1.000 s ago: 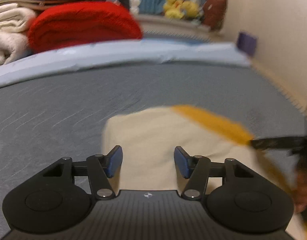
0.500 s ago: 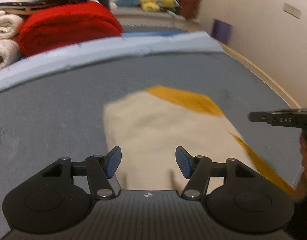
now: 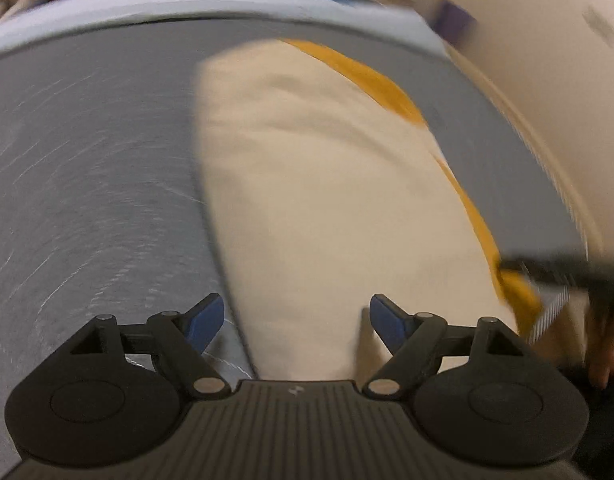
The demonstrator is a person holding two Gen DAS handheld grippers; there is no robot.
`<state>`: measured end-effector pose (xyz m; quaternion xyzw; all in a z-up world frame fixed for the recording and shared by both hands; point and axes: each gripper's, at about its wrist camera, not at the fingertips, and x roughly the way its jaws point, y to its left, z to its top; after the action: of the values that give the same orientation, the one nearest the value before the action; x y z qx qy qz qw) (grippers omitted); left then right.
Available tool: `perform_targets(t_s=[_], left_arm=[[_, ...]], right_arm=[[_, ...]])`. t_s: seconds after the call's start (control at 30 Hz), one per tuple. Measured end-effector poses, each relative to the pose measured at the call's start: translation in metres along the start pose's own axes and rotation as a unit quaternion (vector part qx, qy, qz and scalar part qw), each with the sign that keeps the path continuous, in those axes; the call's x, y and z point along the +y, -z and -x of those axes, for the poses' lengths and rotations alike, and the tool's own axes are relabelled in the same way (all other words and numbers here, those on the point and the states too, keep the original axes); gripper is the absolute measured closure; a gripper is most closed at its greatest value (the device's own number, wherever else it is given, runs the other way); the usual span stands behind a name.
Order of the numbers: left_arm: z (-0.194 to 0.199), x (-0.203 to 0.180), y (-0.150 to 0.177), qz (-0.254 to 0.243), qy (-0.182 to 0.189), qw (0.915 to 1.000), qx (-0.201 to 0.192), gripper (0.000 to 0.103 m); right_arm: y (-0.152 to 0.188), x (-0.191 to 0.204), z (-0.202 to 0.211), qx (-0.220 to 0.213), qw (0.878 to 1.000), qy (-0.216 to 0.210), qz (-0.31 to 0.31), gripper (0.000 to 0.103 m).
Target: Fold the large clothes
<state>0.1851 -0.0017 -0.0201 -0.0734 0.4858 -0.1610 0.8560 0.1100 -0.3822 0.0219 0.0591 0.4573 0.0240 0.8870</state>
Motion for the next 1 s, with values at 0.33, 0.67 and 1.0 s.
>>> perform_targets(t_s=[0.33,0.67,1.0], left_arm=[[-0.071,0.046,-0.034,0.192,0.070,0.9777,0.047,0.005],[-0.119,0.049,-0.049,0.242,0.091,0.9657,0.026,0.004],[-0.083,0.044,-0.094,0.175,0.112,0.9761,-0.064,0.064]], right_arm=[[-0.024,-0.023,-0.054,0.054,0.989,-0.079,-0.111,0.031],[-0.036,-0.033,-0.094,0.065,0.980,-0.101,-0.157,0.025],[-0.059,-0.007,-0.093,-0.012,0.976,-0.152,-0.155,0.094]])
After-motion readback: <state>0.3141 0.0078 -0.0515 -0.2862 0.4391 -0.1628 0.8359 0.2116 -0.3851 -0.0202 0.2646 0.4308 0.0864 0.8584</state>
